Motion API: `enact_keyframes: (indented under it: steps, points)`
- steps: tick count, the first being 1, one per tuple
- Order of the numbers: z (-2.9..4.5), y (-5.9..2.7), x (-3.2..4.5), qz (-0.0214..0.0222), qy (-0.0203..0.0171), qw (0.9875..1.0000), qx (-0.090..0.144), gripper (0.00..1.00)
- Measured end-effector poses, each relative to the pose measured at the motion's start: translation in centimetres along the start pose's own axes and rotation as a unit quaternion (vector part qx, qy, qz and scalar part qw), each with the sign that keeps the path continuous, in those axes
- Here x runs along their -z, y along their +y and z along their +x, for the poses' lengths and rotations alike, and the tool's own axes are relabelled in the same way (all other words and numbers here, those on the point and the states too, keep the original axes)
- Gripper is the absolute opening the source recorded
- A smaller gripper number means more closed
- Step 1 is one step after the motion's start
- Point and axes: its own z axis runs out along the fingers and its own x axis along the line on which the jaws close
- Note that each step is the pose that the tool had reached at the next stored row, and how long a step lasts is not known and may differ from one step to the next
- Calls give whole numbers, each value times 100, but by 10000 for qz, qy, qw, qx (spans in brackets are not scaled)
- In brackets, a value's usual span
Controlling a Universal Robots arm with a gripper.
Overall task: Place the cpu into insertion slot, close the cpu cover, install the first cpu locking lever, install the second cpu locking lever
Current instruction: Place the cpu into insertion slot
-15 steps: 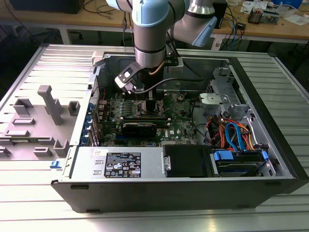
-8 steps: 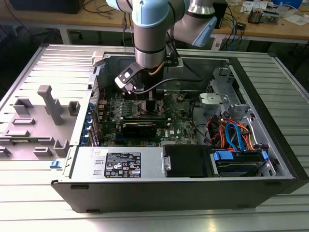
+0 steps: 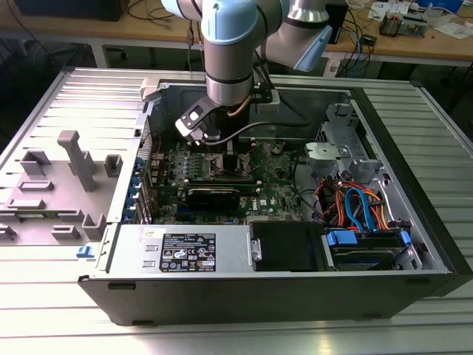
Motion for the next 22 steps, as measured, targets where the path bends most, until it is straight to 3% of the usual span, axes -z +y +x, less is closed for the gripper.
enact_keyframes:
  steps: [22]
  points:
    - [-2,-2,-46,-1,-4,10000,-28,54]
